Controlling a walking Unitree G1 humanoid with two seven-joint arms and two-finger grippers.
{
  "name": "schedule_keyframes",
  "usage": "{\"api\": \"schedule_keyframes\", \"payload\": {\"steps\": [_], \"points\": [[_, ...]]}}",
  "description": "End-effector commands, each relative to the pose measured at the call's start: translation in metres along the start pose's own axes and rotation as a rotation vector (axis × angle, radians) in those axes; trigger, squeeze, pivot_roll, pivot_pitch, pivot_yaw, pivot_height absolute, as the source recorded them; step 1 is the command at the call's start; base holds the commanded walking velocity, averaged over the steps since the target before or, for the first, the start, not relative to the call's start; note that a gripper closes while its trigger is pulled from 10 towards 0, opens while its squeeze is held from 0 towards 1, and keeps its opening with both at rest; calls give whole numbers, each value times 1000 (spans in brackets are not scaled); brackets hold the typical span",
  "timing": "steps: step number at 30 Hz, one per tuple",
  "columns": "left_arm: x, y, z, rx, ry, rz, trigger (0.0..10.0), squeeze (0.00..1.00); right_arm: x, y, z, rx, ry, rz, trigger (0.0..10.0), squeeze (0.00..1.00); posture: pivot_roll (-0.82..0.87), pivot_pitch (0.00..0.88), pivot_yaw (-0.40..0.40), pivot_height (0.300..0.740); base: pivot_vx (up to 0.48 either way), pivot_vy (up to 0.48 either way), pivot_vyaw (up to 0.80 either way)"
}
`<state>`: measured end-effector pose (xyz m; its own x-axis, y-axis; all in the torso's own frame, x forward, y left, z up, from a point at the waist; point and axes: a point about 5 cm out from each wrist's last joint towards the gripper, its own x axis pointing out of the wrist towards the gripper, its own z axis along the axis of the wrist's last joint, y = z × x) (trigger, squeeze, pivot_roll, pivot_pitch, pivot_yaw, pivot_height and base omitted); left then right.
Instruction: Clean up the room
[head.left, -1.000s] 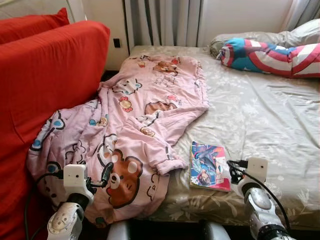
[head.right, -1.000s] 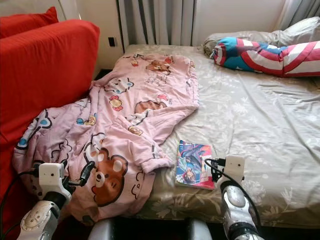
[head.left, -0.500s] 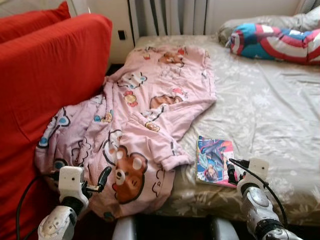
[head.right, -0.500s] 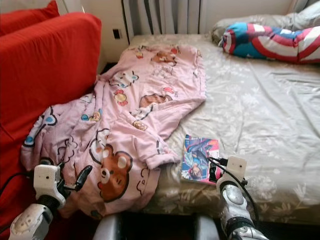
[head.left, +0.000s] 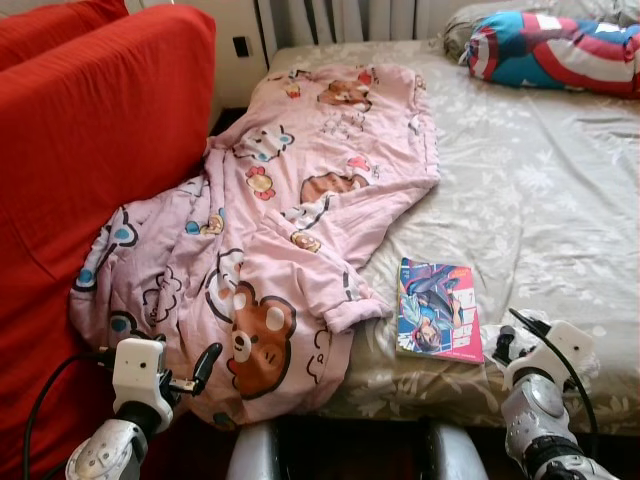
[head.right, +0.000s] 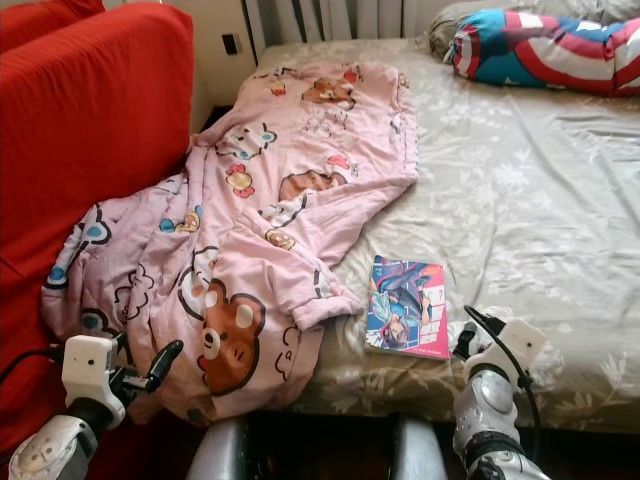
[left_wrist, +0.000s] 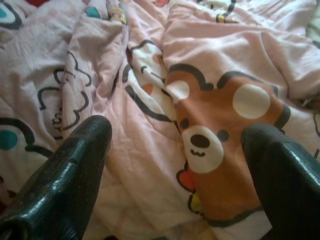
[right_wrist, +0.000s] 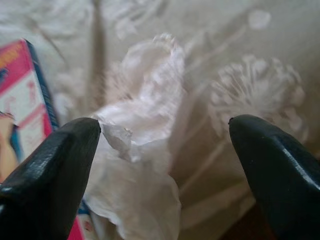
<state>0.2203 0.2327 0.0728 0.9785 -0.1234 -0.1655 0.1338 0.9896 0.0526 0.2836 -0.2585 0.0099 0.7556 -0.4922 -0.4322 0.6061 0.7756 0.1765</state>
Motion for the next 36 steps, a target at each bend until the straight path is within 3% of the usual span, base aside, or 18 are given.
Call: {"api": "schedule_keyframes", "payload": {"steps": [1, 9, 21, 22, 23, 24, 25, 26, 36], "points": [[-5, 4, 3, 12, 8, -1, 10000, 0, -3, -3, -11, 15, 46, -18, 10000, 0, 187, 173, 107, 592, 0, 0, 0], [-12, 5, 5, 23, 24, -3, 10000, 0, -8, 7, -26, 78, 132, 45, 10000, 0, 202, 186, 120, 592, 0, 0, 0], [-12, 5, 5, 26, 34, 13, 10000, 0, -7, 32, -15, 116, 77, 173, 10000, 0, 205, 184, 115, 592, 0, 0, 0], [-12, 5, 5, 26, 34, 14, 10000, 0, -7, 34, -14, 120, 71, 182, 9137, 0, 205, 184, 115, 592, 0, 0, 0], [-12, 5, 5, 27, 35, 15, 10000, 0, -7, 35, -13, 118, 66, 190, 9137, 0, 205, 184, 115, 592, 0, 0, 0], [-12, 6, 5, 28, 36, 17, 10000, 0, -7, 36, -12, 111, 58, 202, 6667, 0, 205, 184, 114, 592, 0, 0, 0], [-12, 6, 5, 28, 36, 17, 10000, 0, -7, 36, -12, 111, 58, 202, 6667, 0, 205, 184, 114, 592, 0, 0, 0], [-11, 6, 4, 28, 37, 17, 10000, 0, -8, 38, -11, 117, 54, 208, 0, 0, 201, 182, 112, 592, 0, 0, 0], [-10, 6, 3, 38, 39, 24, 10000, 0, -9, 34, -16, 116, 69, 196, 0, 0, 202, 169, 103, 592, 0, 0, 0]]}}
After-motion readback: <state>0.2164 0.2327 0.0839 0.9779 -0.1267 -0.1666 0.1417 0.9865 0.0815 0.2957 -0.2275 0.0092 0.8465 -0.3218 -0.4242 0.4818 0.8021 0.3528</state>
